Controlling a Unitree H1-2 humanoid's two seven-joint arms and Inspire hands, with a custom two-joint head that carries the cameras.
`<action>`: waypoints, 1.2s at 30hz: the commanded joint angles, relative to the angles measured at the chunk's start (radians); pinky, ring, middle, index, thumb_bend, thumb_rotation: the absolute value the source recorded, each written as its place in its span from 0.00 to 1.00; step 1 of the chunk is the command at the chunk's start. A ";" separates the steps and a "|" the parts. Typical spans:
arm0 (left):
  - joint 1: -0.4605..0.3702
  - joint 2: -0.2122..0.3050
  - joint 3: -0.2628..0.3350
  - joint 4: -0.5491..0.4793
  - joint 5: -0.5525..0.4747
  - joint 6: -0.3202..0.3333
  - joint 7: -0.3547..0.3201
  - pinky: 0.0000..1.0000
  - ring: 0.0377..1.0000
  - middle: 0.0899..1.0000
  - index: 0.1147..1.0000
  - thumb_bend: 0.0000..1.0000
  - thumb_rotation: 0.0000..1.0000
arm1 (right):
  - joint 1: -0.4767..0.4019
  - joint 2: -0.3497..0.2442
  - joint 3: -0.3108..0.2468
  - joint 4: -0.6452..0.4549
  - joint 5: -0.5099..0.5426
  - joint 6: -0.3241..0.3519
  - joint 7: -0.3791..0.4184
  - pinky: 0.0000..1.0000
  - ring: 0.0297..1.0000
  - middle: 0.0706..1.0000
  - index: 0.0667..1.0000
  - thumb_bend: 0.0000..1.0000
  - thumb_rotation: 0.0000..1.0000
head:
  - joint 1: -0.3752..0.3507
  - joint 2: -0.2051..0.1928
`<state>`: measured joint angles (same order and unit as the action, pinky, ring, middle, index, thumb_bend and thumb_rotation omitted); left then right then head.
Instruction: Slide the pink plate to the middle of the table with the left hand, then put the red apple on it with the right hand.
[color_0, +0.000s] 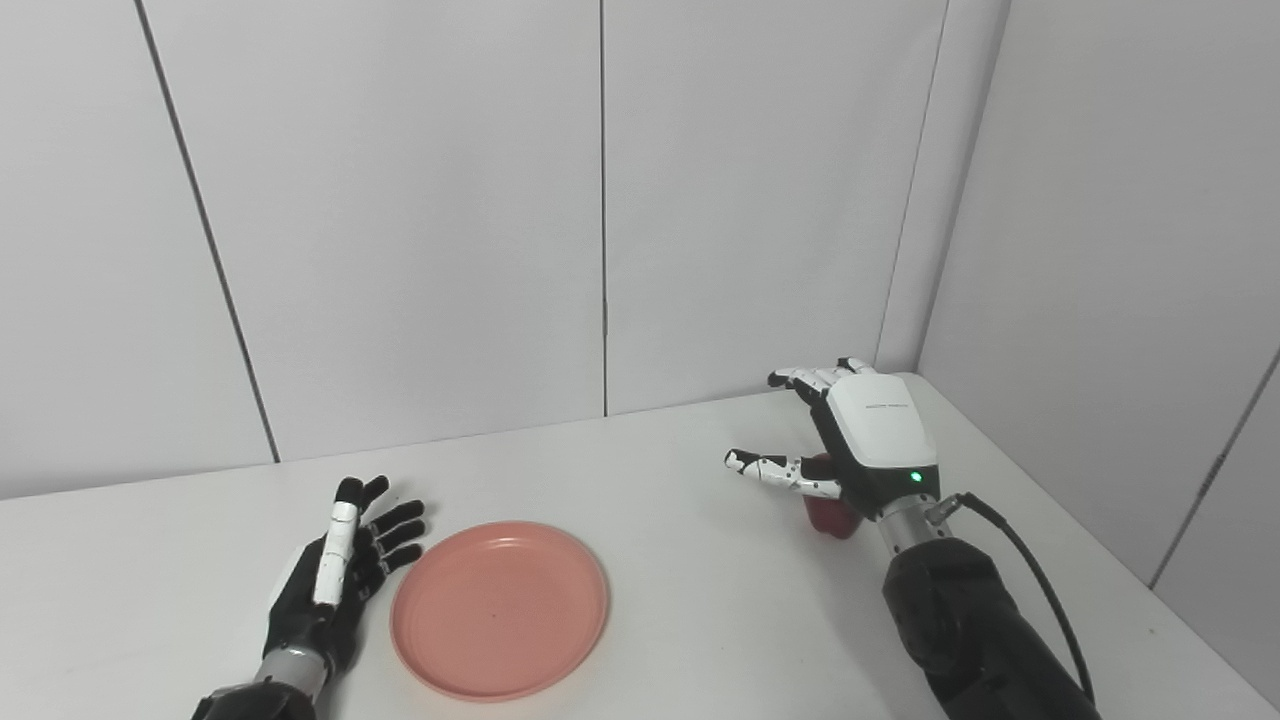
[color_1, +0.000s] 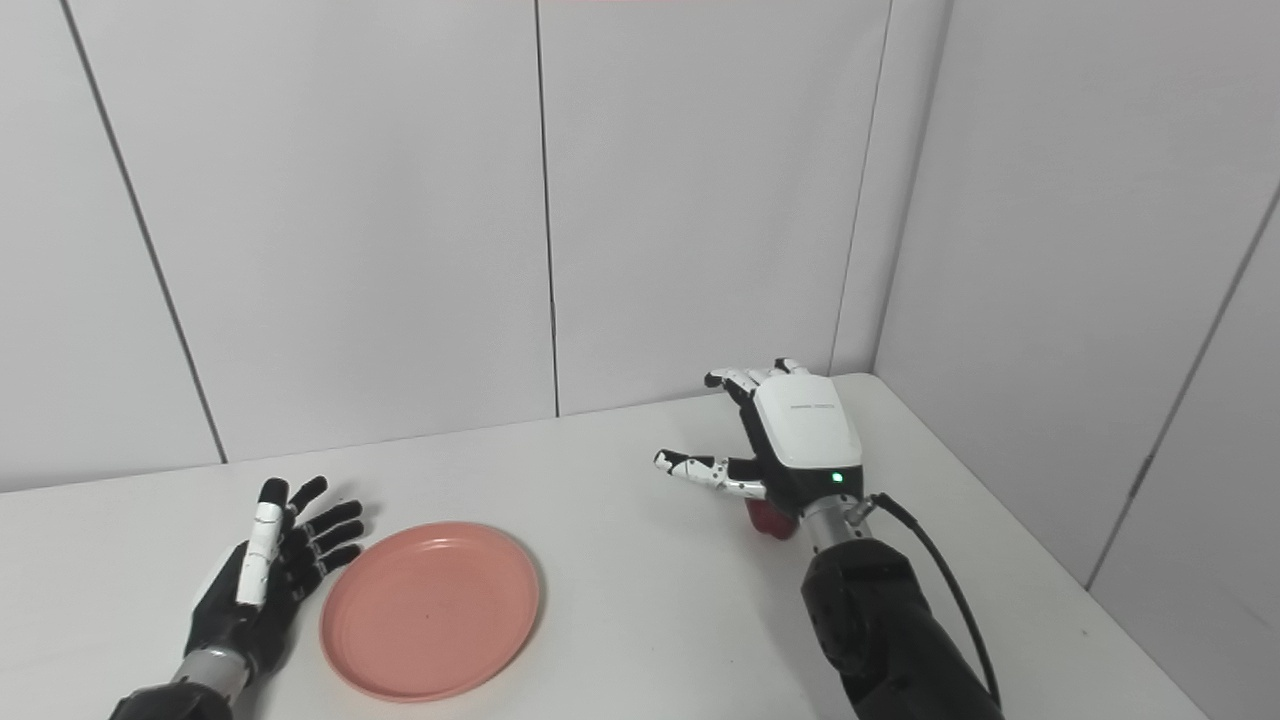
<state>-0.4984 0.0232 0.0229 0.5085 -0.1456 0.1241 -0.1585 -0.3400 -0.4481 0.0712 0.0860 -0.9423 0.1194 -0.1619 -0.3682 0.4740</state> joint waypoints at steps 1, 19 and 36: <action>-0.040 0.014 -0.002 0.009 0.008 0.001 -0.004 0.81 0.78 0.75 0.88 0.88 0.91 | -0.060 -0.030 -0.019 -0.010 0.004 0.025 -0.014 0.87 0.75 0.72 0.70 0.77 0.94 | 0.001 0.001; -0.035 0.015 -0.010 -0.006 0.012 0.010 -0.010 0.81 0.78 0.75 0.89 0.88 0.91 | -0.056 -0.058 -0.037 0.073 0.026 0.043 -0.030 0.79 0.74 0.73 0.71 0.78 0.94 | 0.001 0.005; -0.023 0.013 -0.010 -0.025 0.011 0.025 -0.009 0.82 0.78 0.73 0.88 0.88 0.91 | -0.065 -0.062 -0.015 0.158 0.058 0.065 -0.022 0.76 0.74 0.73 0.71 0.78 0.91 | 0.007 0.014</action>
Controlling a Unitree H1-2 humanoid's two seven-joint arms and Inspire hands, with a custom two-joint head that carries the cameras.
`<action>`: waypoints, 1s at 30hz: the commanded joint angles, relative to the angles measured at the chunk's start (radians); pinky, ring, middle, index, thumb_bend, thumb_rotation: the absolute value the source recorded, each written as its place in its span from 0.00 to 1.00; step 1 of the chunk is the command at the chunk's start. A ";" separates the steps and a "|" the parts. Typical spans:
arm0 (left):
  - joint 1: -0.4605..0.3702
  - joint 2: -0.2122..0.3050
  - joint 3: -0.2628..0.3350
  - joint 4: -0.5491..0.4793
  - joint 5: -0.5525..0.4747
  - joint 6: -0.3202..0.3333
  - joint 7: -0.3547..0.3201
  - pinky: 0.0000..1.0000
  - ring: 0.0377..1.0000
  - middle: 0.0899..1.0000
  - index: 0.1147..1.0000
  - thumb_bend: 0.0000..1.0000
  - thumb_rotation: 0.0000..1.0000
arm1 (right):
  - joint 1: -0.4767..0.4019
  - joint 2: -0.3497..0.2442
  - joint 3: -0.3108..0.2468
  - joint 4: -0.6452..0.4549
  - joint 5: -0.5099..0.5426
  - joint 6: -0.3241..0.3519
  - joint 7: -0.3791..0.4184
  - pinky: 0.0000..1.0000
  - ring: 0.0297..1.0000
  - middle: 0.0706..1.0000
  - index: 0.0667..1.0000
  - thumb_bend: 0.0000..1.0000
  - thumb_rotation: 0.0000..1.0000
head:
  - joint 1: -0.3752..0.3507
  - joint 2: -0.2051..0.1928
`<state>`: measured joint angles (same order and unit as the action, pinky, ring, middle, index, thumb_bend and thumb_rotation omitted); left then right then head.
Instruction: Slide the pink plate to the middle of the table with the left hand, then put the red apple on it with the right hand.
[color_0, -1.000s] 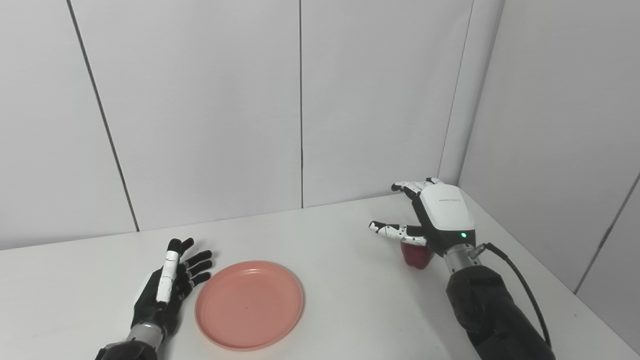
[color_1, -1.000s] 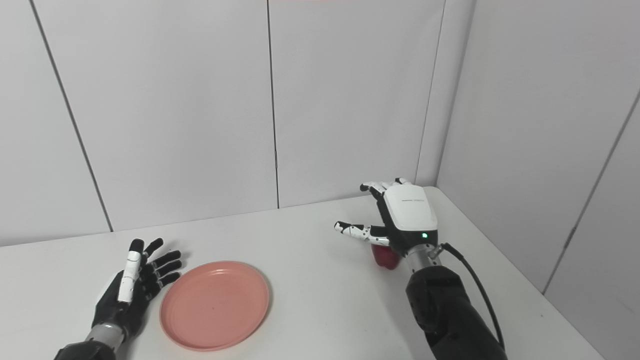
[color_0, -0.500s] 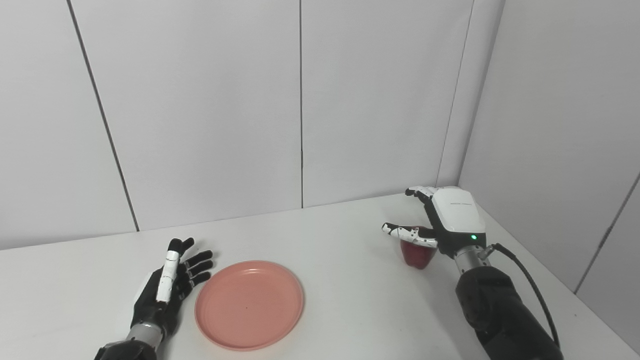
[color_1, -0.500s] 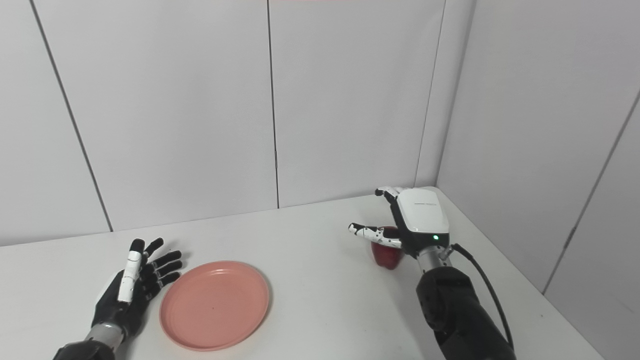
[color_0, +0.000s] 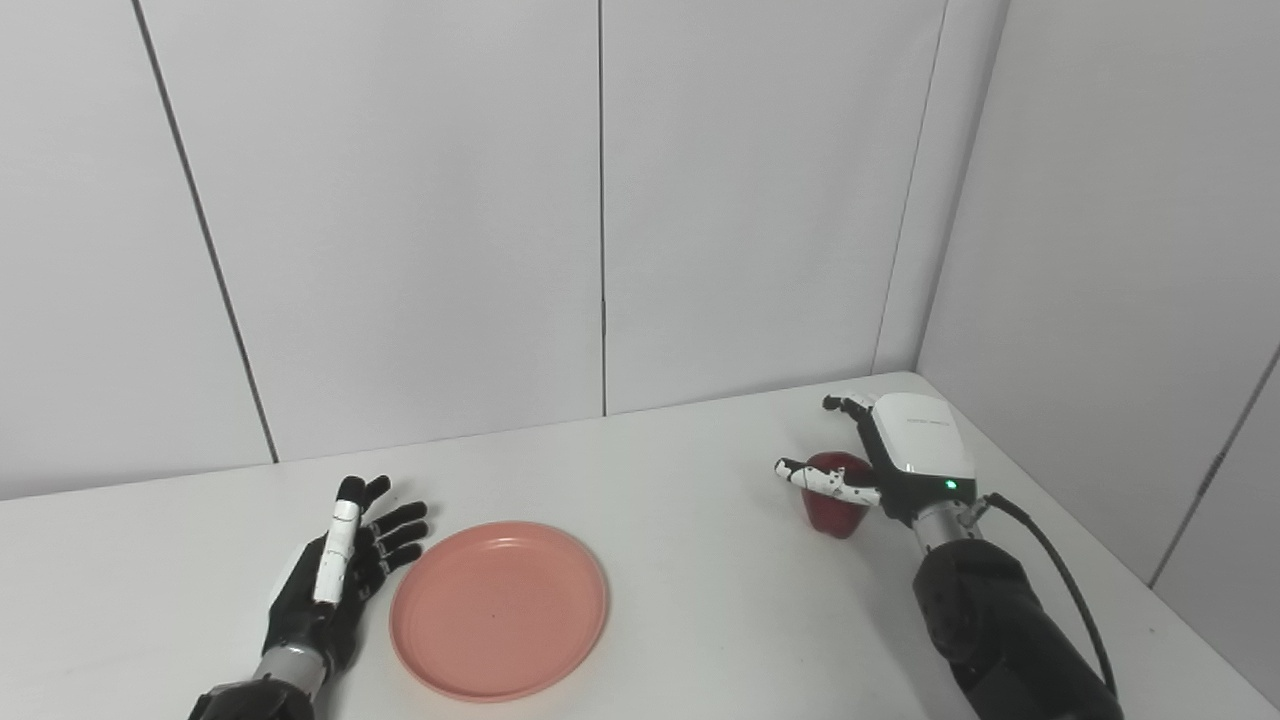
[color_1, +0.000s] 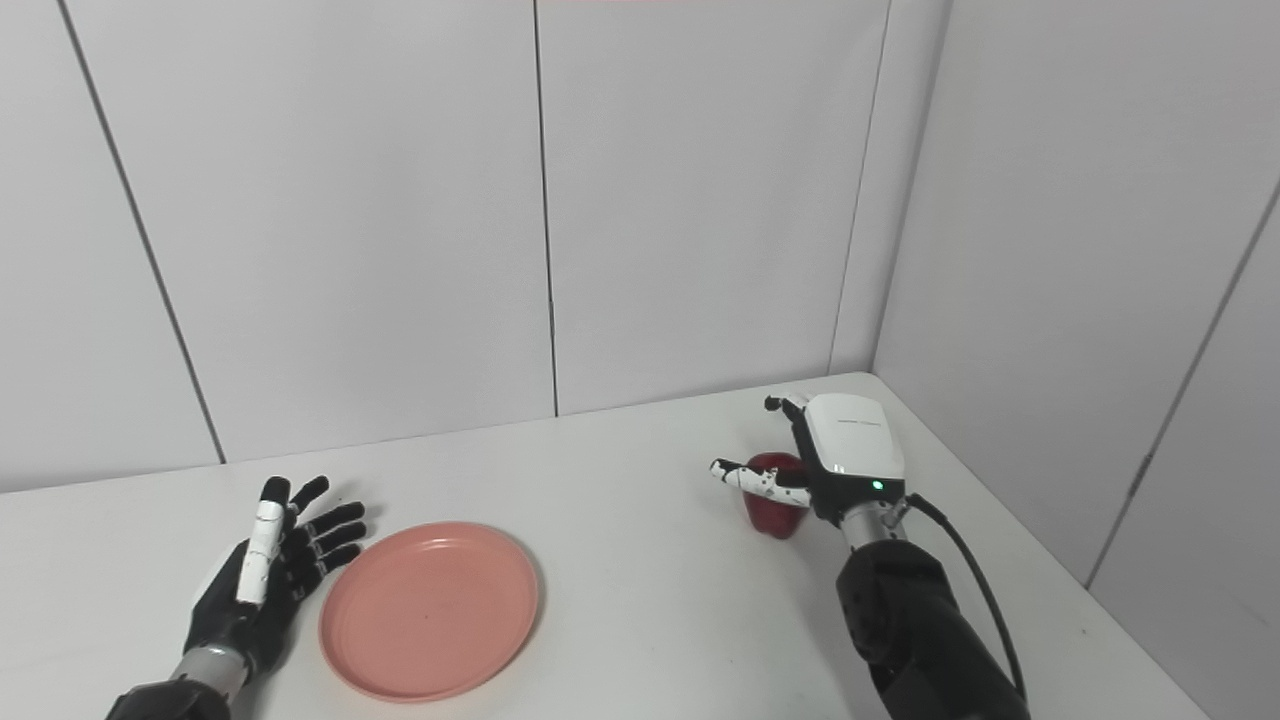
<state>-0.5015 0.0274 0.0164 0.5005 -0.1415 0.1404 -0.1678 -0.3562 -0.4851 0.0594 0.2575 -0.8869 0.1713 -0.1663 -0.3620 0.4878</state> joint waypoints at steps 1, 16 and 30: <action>-0.020 0.009 -0.002 -0.016 0.006 0.010 0.000 0.82 0.78 0.73 0.88 0.88 0.91 | -0.049 -0.025 0.000 -0.009 0.006 0.014 -0.014 0.77 0.74 0.73 0.71 0.79 0.93 | 0.001 0.000; -0.015 0.008 -0.004 -0.026 0.002 0.022 -0.008 0.83 0.78 0.73 0.88 0.88 0.90 | -0.046 -0.015 0.038 0.035 0.020 0.033 -0.002 0.80 0.76 0.76 0.73 0.80 0.92 | 0.005 0.004; -0.008 0.008 -0.006 -0.040 0.003 0.033 -0.011 0.84 0.78 0.72 0.88 0.86 0.90 | -0.047 -0.015 0.044 0.044 0.031 0.038 -0.002 0.80 0.76 0.75 0.73 0.78 0.89 | 0.006 0.009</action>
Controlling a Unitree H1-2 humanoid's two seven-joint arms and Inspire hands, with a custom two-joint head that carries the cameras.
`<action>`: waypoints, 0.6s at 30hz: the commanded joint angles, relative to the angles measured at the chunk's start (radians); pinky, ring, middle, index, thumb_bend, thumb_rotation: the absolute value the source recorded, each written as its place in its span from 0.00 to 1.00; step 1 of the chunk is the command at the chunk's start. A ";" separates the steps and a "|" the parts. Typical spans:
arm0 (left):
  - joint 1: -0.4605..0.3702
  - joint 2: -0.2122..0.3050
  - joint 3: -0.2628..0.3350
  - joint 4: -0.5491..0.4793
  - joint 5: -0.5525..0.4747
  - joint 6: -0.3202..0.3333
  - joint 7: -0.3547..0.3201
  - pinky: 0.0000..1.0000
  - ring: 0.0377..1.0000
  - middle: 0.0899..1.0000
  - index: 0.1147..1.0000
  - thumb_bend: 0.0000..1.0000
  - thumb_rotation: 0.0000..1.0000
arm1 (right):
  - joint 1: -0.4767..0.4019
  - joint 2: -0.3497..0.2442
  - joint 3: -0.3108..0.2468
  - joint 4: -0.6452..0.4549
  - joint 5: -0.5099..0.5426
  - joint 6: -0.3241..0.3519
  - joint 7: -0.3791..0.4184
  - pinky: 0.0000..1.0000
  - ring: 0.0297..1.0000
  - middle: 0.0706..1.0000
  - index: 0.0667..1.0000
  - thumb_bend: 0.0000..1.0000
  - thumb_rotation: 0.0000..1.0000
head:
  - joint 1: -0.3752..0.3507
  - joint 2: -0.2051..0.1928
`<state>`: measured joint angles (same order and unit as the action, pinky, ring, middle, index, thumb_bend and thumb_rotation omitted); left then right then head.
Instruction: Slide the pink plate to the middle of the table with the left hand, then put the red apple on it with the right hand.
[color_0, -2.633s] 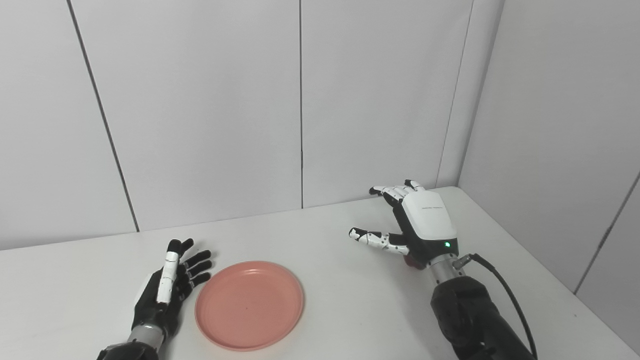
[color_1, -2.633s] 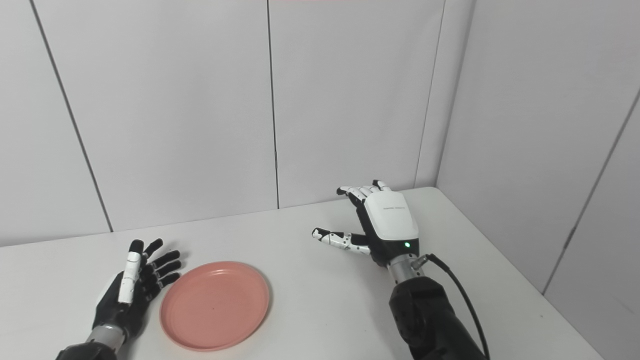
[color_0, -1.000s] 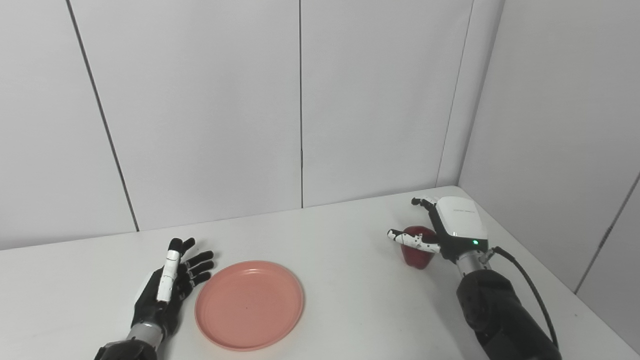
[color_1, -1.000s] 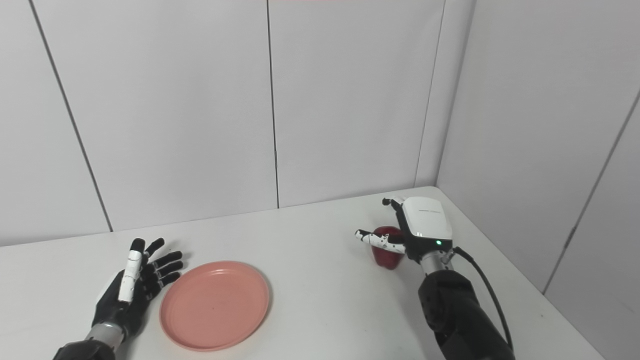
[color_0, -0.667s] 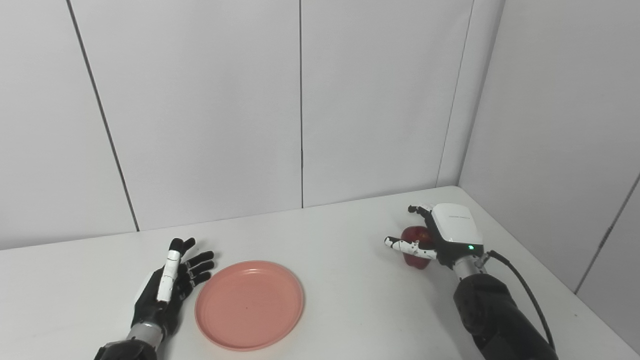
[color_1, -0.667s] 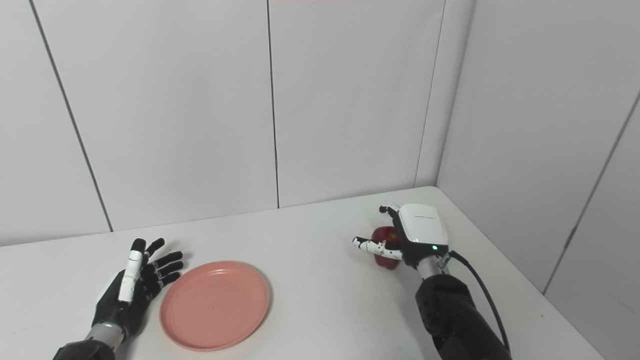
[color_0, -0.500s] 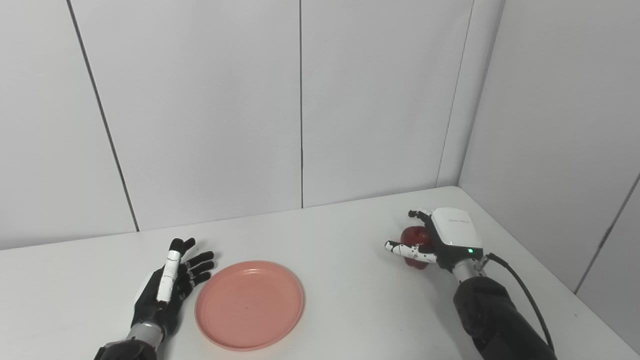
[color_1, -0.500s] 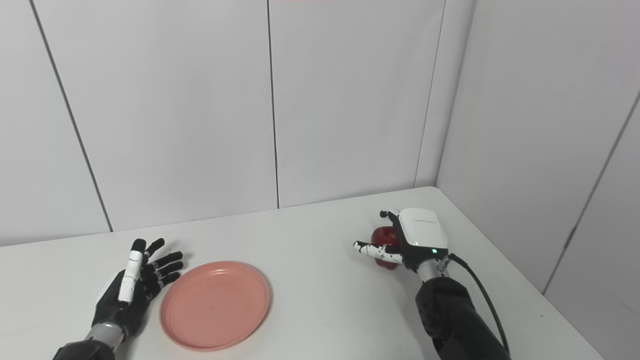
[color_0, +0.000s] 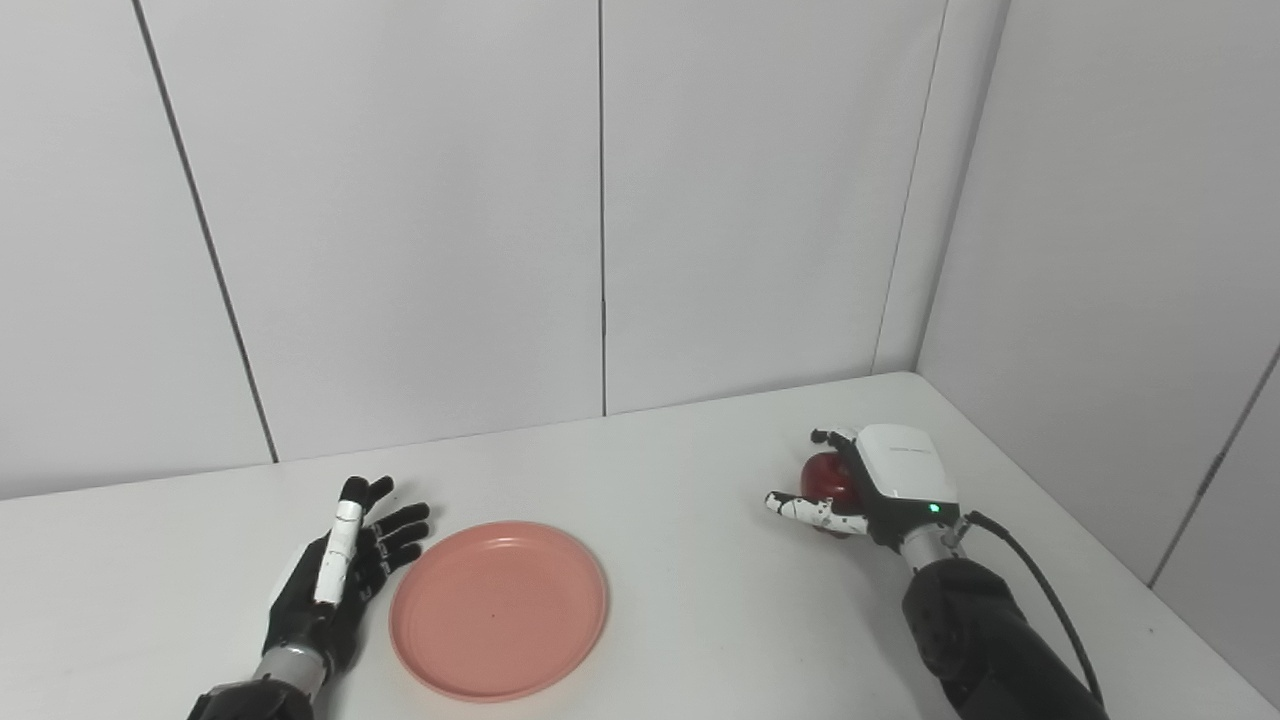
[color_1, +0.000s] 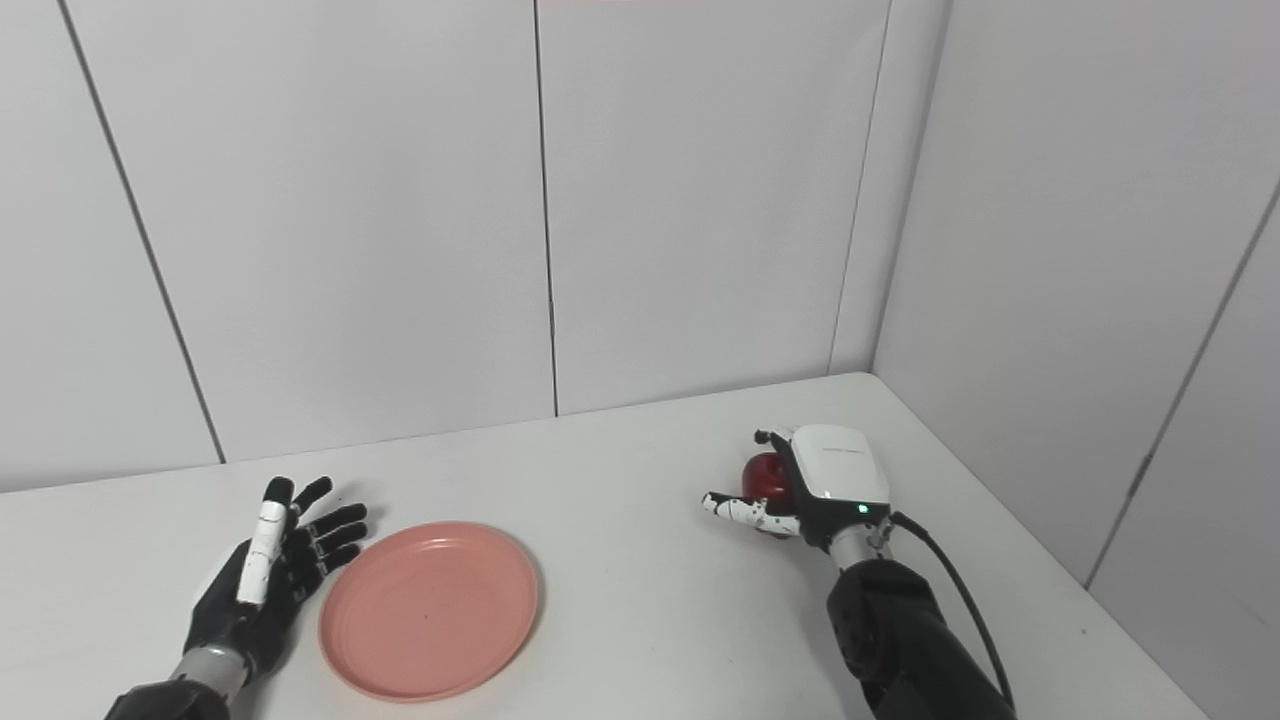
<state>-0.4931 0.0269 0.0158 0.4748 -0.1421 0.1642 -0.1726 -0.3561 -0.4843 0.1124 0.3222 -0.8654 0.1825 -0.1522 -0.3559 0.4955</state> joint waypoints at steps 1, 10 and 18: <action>-0.017 0.008 -0.005 -0.015 0.004 0.010 -0.006 0.84 0.78 0.72 0.88 0.86 0.90 | -0.048 -0.016 -0.010 -0.021 0.012 0.026 -0.014 0.80 0.76 0.75 0.73 0.78 0.89 | 0.000 0.001; -0.018 0.009 -0.007 -0.020 0.003 0.017 -0.009 0.82 0.77 0.73 0.87 0.87 0.90 | -0.054 -0.003 -0.018 -0.008 0.014 0.029 -0.070 0.51 0.55 0.60 0.61 0.72 0.67 | 0.001 0.003; -0.022 0.011 -0.006 -0.016 0.002 0.018 -0.013 0.82 0.77 0.73 0.88 0.87 0.90 | -0.068 0.007 -0.024 0.049 0.028 -0.010 -0.180 0.17 0.20 0.25 0.35 0.60 0.42 | 0.001 0.003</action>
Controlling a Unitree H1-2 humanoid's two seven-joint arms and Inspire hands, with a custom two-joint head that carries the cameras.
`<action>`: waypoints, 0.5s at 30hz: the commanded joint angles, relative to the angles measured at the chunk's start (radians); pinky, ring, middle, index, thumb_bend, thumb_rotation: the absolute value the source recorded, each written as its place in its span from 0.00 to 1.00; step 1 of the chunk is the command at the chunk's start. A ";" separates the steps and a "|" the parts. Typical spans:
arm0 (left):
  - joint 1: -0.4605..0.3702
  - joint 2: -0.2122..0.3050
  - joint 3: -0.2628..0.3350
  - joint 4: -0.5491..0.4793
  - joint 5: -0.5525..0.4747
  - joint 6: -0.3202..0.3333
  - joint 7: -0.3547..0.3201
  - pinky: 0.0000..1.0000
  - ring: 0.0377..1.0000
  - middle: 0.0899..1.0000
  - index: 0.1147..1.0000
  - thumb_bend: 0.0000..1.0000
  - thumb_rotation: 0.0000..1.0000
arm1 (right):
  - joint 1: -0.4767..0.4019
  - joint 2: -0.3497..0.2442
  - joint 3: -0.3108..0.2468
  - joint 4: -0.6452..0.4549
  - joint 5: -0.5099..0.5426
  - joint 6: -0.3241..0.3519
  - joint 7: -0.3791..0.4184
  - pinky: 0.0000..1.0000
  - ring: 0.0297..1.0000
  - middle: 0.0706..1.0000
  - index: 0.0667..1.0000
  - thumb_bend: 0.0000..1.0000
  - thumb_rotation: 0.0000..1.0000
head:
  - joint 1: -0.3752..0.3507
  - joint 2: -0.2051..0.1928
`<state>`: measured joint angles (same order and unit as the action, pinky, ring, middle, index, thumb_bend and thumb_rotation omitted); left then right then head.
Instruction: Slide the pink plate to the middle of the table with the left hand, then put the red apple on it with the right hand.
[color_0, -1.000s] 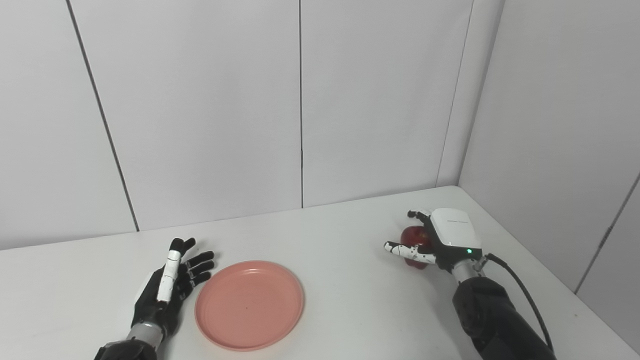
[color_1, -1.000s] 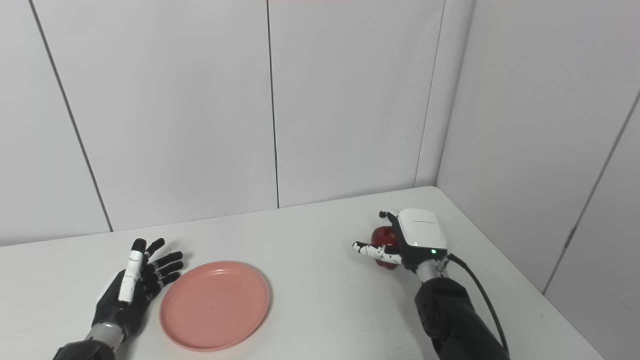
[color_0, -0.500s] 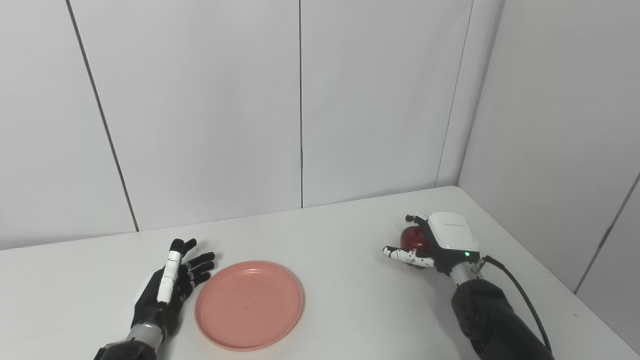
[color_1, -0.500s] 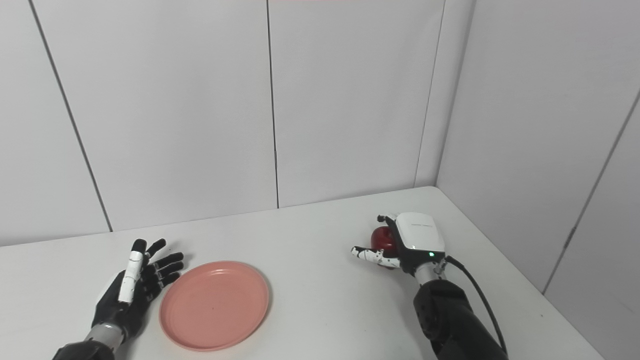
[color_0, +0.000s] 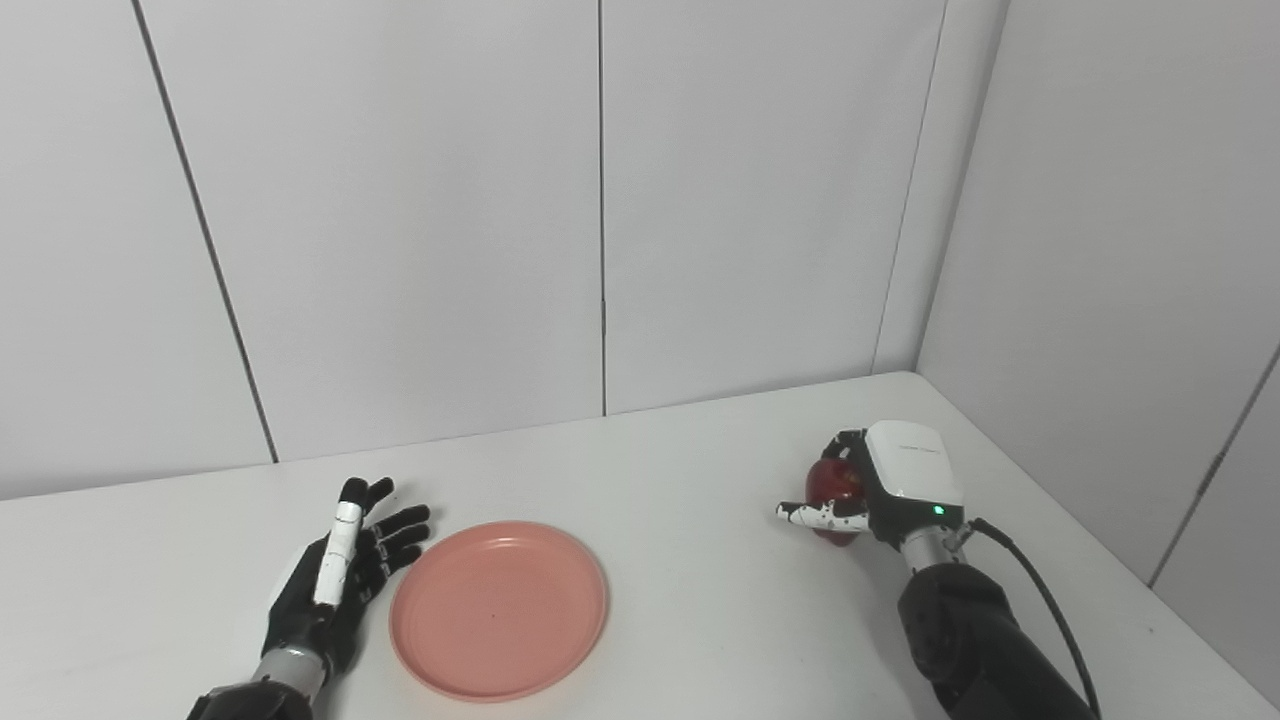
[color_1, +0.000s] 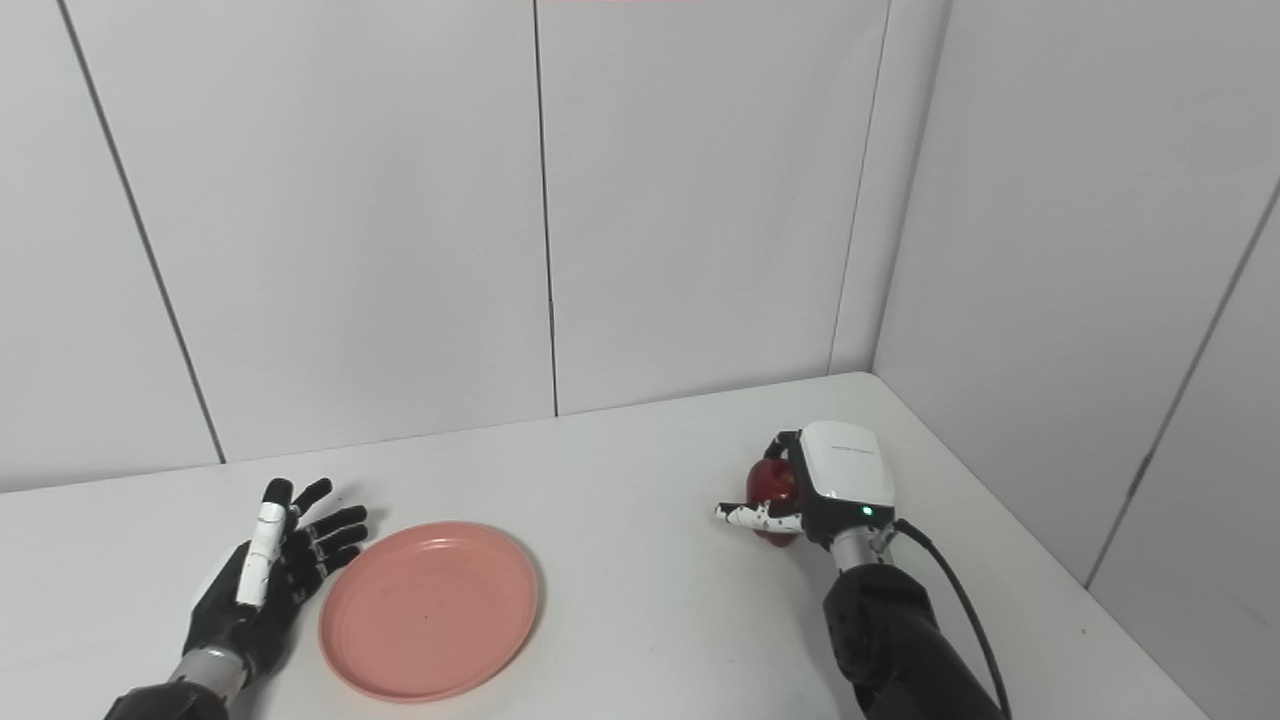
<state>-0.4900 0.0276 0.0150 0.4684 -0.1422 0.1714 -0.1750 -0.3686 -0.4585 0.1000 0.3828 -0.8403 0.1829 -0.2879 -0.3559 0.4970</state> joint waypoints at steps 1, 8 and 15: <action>-0.025 0.011 -0.006 -0.012 0.002 0.013 -0.010 0.82 0.77 0.73 0.88 0.87 0.90 | -0.057 -0.020 -0.010 -0.006 0.007 -0.015 -0.051 0.16 0.19 0.24 0.33 0.60 0.42 | 0.001 0.003; -0.026 0.013 -0.010 -0.020 0.007 0.017 -0.011 0.82 0.77 0.72 0.87 0.87 0.90 | -0.058 -0.027 0.003 0.021 0.026 -0.029 -0.074 0.13 0.16 0.21 0.32 0.59 0.37 | 0.001 0.003; -0.027 0.015 -0.013 -0.024 0.005 0.018 -0.014 0.82 0.77 0.72 0.88 0.86 0.90 | -0.058 -0.033 0.015 0.039 0.044 -0.045 -0.094 0.12 0.15 0.20 0.32 0.58 0.37 | 0.005 0.004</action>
<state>-0.4900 0.0313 0.0101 0.4631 -0.1419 0.1790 -0.1763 -0.3802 -0.4647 0.1166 0.4290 -0.7987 0.1683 -0.3604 -0.3528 0.5016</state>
